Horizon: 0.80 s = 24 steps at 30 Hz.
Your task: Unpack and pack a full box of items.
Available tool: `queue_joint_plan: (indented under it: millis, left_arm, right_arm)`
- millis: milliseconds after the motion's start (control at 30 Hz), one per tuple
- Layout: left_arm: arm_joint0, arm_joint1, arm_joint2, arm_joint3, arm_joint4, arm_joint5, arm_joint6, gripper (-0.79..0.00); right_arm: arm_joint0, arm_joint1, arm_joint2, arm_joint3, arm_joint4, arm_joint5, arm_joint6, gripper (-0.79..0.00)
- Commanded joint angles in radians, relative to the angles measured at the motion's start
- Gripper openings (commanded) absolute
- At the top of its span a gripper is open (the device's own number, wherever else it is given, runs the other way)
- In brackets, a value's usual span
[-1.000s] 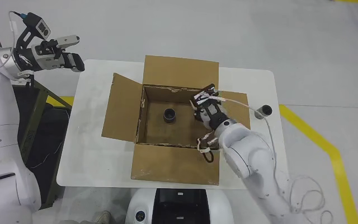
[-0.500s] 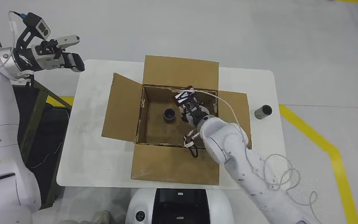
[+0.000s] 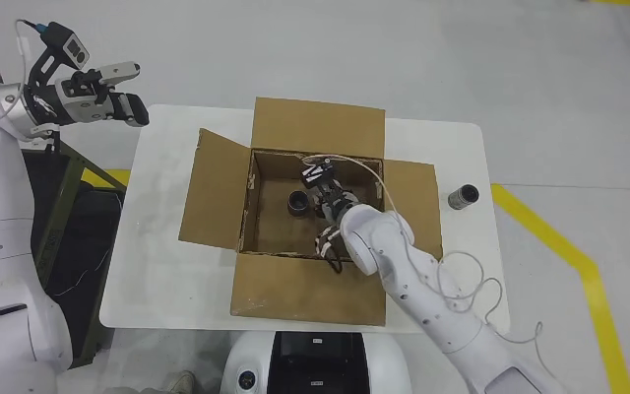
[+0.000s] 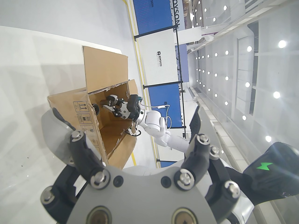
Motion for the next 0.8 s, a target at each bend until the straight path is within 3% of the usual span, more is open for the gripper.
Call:
queue_joint_plan:
  millis: [0, 400, 600, 767]
  left_arm:
    - [0.0, 0.0, 0.0, 0.0, 0.0, 0.0, 0.0, 0.0]
    - [0.0, 0.0, 0.0, 0.0, 0.0, 0.0, 0.0, 0.0]
    - [0.0, 0.0, 0.0, 0.0, 0.0, 0.0, 0.0, 0.0]
    - [0.0, 0.0, 0.0, 0.0, 0.0, 0.0, 0.0, 0.0]
  right_arm:
    - [0.008, -0.005, -0.004, 0.021, 0.006, 0.001, 0.001, -0.785]
    - [0.064, -0.039, -0.034, 0.154, 0.049, 0.002, 0.0, -0.782]
    - [0.072, -0.049, -0.037, 0.178, 0.05, 0.002, -0.002, -0.585]
    - [0.063, -0.051, -0.032, 0.174, 0.035, -0.004, 0.0, -0.48]
